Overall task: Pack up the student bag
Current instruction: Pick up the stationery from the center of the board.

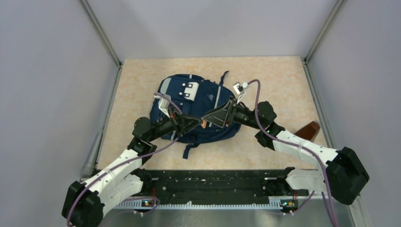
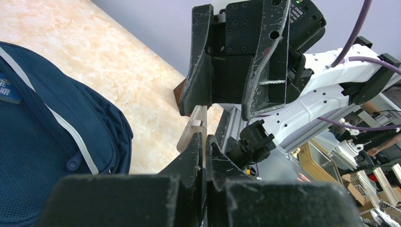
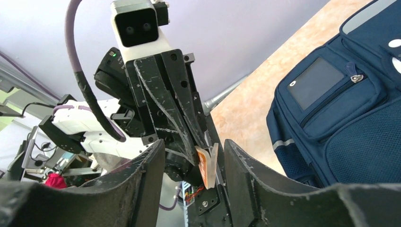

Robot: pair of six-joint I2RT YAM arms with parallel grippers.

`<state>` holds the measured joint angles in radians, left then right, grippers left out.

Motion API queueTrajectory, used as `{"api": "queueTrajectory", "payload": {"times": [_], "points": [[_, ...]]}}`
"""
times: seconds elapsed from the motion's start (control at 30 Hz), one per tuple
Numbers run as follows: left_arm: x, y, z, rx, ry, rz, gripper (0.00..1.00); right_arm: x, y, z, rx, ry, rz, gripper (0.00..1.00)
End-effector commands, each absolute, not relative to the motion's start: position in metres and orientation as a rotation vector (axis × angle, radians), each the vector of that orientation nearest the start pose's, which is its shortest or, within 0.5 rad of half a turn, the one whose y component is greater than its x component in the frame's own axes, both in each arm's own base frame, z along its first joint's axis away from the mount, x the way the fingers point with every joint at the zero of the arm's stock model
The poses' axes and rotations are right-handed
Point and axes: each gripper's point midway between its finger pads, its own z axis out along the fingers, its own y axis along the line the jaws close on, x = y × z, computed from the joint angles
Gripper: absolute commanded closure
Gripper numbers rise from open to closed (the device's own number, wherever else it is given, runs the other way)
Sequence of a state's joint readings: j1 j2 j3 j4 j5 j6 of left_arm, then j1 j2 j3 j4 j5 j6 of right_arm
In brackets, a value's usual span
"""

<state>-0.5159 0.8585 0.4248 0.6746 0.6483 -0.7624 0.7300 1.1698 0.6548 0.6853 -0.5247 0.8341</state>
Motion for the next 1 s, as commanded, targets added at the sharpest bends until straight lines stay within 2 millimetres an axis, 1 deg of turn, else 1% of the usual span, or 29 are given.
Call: {"api": "queueTrajectory", "payload": {"times": [0.0, 0.17, 0.33, 0.4, 0.47, 0.5, 0.57, 0.6, 0.7, 0.73, 0.8, 0.83, 0.9, 0.93, 0.97], "points": [[0.188, -0.258, 0.319, 0.459, 1.351, -1.48, 1.0, 0.193, 0.334, 0.324, -0.458, 1.484, 1.635, 0.55], [0.188, -0.26, 0.319, 0.459, 1.351, -1.49, 1.0, 0.193, 0.336, 0.319, -0.456, 1.491, 1.643, 0.71], [0.189, -0.261, 0.321, 0.449, 1.338, -1.503, 1.0, 0.194, 0.338, 0.316, -0.454, 1.494, 1.649, 0.74], [0.189, -0.262, 0.321, 0.453, 1.341, -1.508, 1.0, 0.195, 0.338, 0.315, -0.453, 1.494, 1.646, 0.82], [0.19, -0.264, 0.319, 0.452, 1.349, -1.512, 1.0, 0.196, 0.338, 0.315, -0.453, 1.494, 1.642, 0.96], [0.191, -0.264, 0.319, 0.449, 1.352, -1.511, 1.0, 0.197, 0.338, 0.315, -0.45, 1.494, 1.635, 1.0], [0.192, -0.264, 0.317, 0.445, 1.362, -1.508, 1.0, 0.2, 0.336, 0.313, -0.441, 1.498, 1.606, 1.0], [0.194, -0.264, 0.315, 0.442, 1.374, -1.502, 0.97, 0.204, 0.335, 0.309, -0.429, 1.515, 1.576, 1.0], [0.202, -0.264, 0.306, 0.432, 1.436, -1.448, 0.65, 0.219, 0.328, 0.303, -0.392, 1.556, 1.452, 1.0], [0.205, -0.264, 0.302, 0.428, 1.464, -1.419, 0.56, 0.226, 0.324, 0.3, -0.376, 1.578, 1.393, 1.0], [0.212, -0.26, 0.294, 0.421, 1.511, -1.345, 0.43, 0.242, 0.314, 0.299, -0.35, 1.598, 1.271, 1.0], [0.216, -0.257, 0.289, 0.412, 1.539, -1.303, 0.39, 0.251, 0.307, 0.298, -0.328, 1.609, 1.206, 1.0], [0.225, -0.249, 0.276, 0.396, 1.58, -1.205, 0.28, 0.269, 0.292, 0.295, -0.29, 1.626, 1.1, 1.0], [0.23, -0.246, 0.271, 0.393, 1.601, -1.155, 0.25, 0.279, 0.283, 0.293, -0.263, 1.632, 1.055, 1.0], [0.235, -0.241, 0.261, 0.371, 1.643, -1.11, 0.23, 0.288, 0.274, 0.291, -0.239, 1.637, 1.018, 1.0]]}}
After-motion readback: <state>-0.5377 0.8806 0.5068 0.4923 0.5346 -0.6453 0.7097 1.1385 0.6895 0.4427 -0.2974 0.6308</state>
